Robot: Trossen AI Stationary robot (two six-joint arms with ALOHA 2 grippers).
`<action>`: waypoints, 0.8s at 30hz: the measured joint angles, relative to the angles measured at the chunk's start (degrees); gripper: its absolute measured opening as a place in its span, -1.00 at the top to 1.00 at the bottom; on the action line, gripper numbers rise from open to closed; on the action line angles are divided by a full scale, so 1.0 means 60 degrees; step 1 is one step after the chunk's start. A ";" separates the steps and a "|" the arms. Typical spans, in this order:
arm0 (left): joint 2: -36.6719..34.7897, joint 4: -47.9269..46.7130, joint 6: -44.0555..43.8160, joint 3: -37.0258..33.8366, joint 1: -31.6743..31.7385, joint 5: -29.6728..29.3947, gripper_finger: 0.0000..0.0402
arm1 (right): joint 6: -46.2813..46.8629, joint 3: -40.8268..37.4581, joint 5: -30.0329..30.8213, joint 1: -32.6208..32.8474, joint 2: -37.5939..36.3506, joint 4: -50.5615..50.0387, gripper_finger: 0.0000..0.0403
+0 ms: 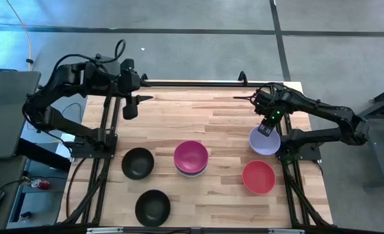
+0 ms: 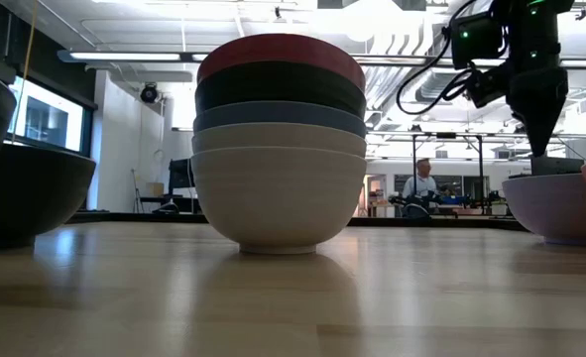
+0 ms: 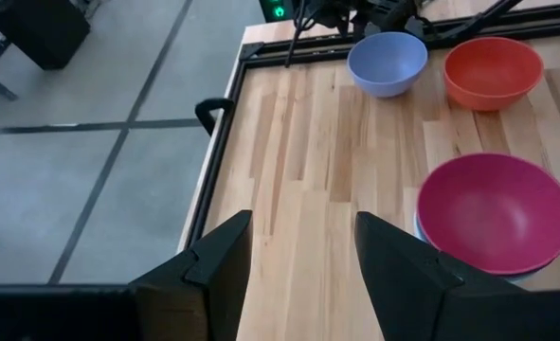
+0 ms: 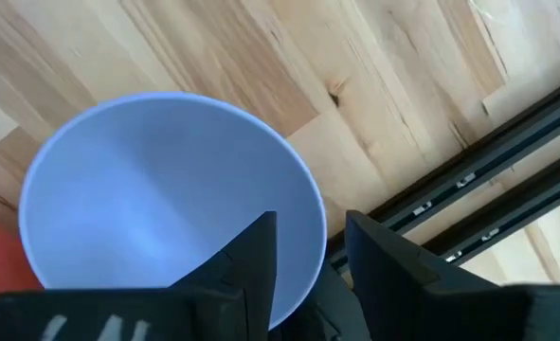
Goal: Nest bowls inside each other
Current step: Stack the light violet bowl on top of the pink bowl
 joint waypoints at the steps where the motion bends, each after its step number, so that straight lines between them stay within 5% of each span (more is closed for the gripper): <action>1: 0.0035 0.0000 0.0007 0.0000 0.0000 0.0000 0.12 | -0.0055 0.0000 0.0001 0.0003 0.0000 0.0038 0.41; 24: 0.0120 0.0004 -0.0108 0.0000 0.0000 -0.0007 0.12 | -0.1335 0.0000 -0.0140 -0.0057 0.1133 0.0080 0.48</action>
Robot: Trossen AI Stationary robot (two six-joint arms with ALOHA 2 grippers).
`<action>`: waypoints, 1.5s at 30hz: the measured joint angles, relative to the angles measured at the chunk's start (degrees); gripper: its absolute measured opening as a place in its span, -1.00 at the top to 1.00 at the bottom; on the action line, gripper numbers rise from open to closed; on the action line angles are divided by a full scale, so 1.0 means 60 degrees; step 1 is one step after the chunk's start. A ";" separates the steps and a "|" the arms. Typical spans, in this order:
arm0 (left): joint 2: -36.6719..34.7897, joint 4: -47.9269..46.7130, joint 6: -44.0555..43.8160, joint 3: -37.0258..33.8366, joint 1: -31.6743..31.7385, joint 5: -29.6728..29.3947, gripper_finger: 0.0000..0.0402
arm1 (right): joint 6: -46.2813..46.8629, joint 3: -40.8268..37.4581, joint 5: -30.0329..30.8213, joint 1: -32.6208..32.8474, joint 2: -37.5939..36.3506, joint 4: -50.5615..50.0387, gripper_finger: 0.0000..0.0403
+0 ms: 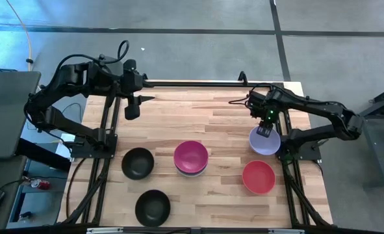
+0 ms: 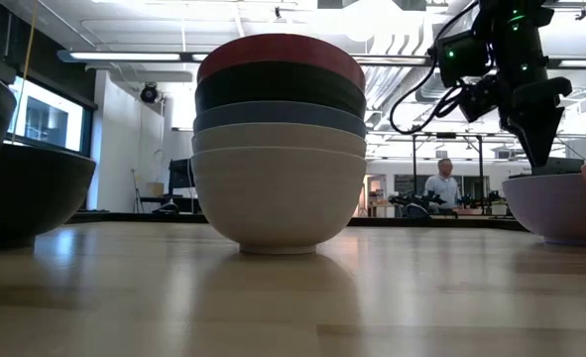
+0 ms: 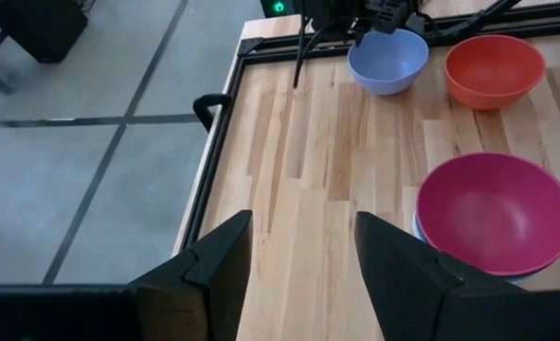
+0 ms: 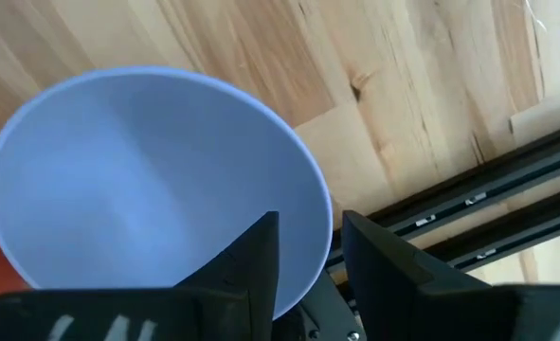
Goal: Nest bowls inside each other
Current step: Stack the light violet bowl on top of the pink bowl
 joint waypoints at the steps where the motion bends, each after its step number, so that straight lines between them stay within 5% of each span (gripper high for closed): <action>1: 0.0000 0.0000 -0.0004 0.0000 0.0000 0.0000 0.12 | 0.0043 0.0000 0.0002 -0.0028 0.0000 0.0000 0.50; 19: 0.0000 -0.0004 -0.0132 0.0000 0.0000 0.0193 0.12 | -0.0339 0.0000 -0.0581 -0.0129 0.0041 0.0454 0.48; 45: 0.0000 -0.0118 -0.0142 0.0000 -0.0004 0.0219 0.12 | -0.1004 0.0000 -0.0355 -0.0399 0.2005 0.0788 0.47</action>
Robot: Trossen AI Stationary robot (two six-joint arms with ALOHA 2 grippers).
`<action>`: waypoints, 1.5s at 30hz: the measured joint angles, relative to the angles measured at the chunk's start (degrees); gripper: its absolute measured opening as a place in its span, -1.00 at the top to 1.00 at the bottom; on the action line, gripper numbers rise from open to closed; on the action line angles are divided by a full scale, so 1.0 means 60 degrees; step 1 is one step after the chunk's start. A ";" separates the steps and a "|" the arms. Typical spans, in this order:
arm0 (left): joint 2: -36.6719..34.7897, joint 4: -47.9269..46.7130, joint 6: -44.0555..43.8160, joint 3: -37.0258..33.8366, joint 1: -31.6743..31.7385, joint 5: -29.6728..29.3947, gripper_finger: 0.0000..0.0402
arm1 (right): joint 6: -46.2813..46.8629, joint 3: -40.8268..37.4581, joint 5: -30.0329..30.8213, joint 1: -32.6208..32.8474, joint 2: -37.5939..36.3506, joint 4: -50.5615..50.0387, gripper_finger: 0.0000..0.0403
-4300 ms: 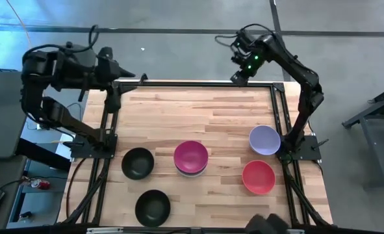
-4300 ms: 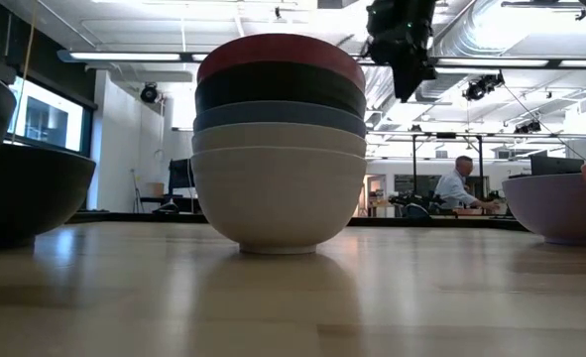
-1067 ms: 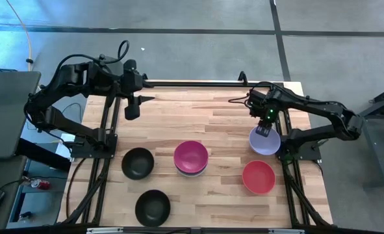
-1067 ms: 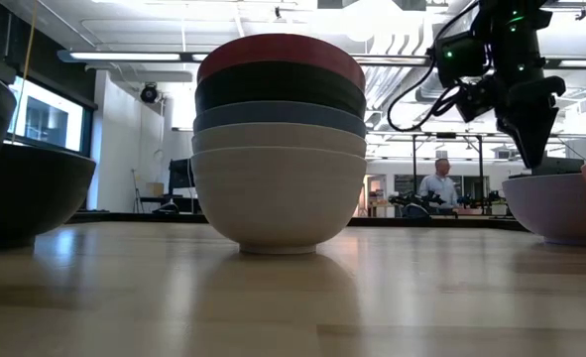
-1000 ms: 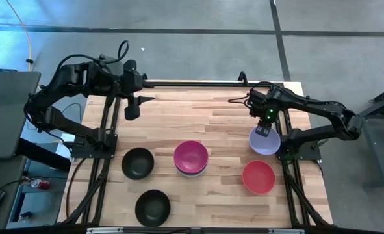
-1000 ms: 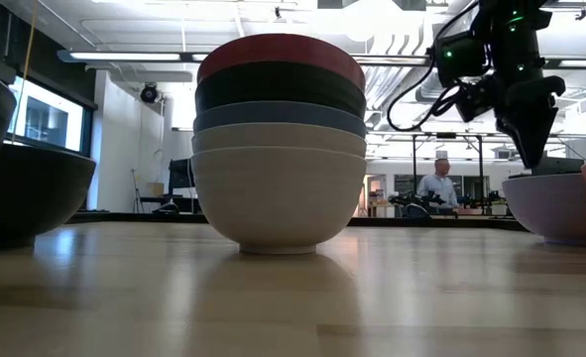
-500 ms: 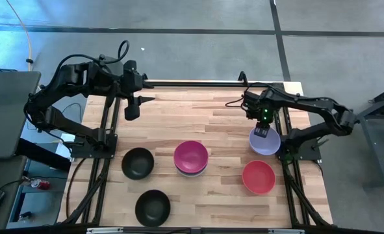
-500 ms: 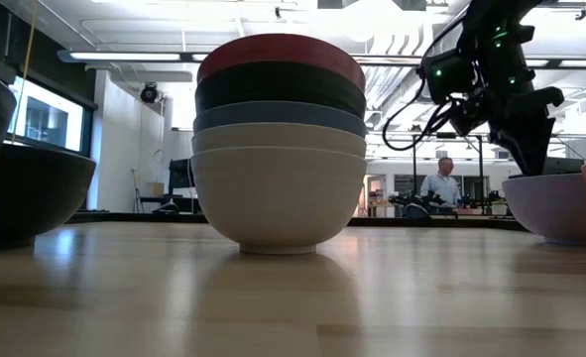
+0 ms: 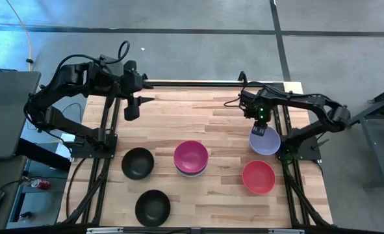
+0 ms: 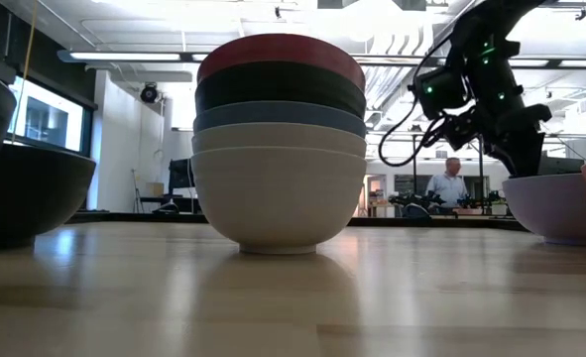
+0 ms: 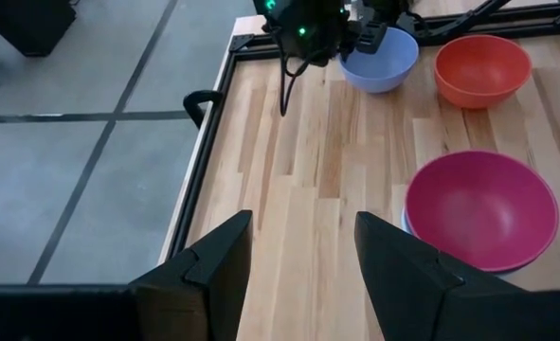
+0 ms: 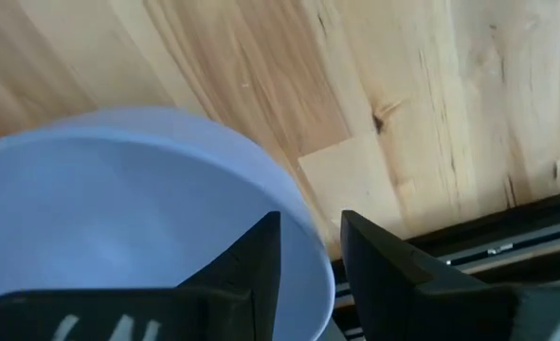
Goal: Nest bowls inside each other
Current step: Stack the light violet bowl on top of the pink bowl
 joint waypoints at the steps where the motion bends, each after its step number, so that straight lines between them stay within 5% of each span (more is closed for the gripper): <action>1: 0.0000 -0.0039 -0.0001 0.0000 0.0003 0.0000 0.12 | -0.0008 0.0000 0.0000 0.0000 0.0094 0.0003 0.47; 7: 0.0000 -0.0113 0.0000 0.0000 0.0004 0.0000 0.12 | -0.0083 0.0000 0.0003 0.0000 0.0308 0.0101 0.57; 15: 0.0000 -0.0111 0.0000 0.0000 0.0002 0.0028 0.12 | -0.0305 0.0004 0.0005 0.0000 0.0285 0.0086 0.97; 27: 0.0000 -0.0112 -0.0040 0.0000 0.0000 0.0193 0.12 | 0.0036 0.0269 0.0064 0.0000 0.0279 0.0206 0.99; 45: 0.0000 -0.0685 0.0095 0.0000 0.0000 0.0197 0.12 | 0.1380 0.2598 -0.1399 0.0001 0.0279 0.0065 1.00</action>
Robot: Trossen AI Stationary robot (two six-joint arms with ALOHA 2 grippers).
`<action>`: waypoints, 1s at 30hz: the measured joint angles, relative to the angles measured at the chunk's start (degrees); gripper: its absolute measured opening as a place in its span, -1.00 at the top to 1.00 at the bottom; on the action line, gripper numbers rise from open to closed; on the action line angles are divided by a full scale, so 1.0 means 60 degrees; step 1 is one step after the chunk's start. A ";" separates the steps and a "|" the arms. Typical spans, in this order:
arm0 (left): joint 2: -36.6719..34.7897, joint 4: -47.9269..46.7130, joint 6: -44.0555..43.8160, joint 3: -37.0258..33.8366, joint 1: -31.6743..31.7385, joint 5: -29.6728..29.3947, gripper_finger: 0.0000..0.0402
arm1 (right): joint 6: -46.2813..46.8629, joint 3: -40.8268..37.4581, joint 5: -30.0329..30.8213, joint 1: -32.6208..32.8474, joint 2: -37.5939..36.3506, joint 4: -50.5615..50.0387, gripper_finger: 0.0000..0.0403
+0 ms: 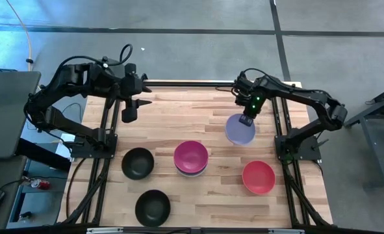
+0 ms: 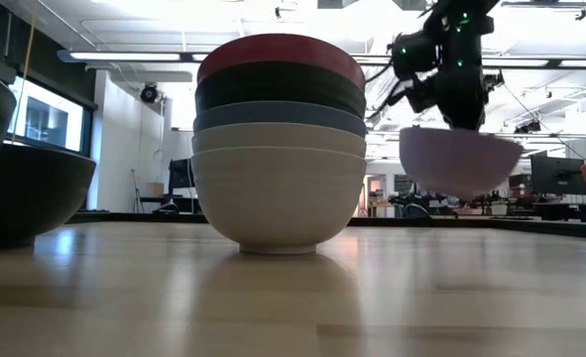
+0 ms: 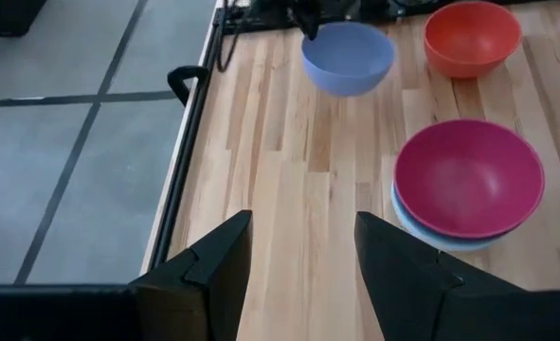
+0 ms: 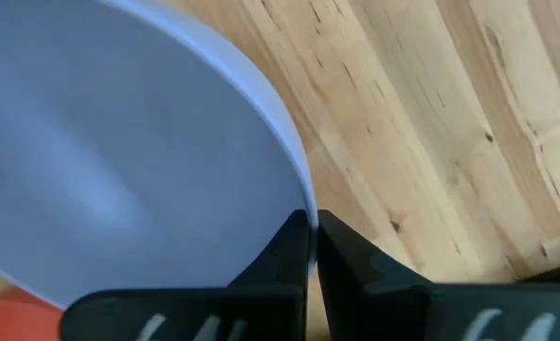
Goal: Nest bowls inside each other
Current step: Stack the light violet bowl on top of the pink bowl
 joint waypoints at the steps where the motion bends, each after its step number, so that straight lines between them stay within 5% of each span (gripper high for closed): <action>1: 0.0000 -0.0075 0.0051 0.0000 0.0000 -0.0007 0.12 | 0.0144 0.0148 -0.0064 0.0003 0.0000 -0.0142 1.00; 19: -0.0031 -0.2596 -0.0606 -0.0138 0.0004 -0.2091 0.12 | 0.2677 0.4350 -0.1000 0.1078 0.1571 -0.3052 1.00; 30: -0.1985 -0.2058 -0.0285 -0.3712 0.0276 -0.2073 0.12 | 0.3354 0.7671 -0.1828 0.2405 0.3924 -0.3089 1.00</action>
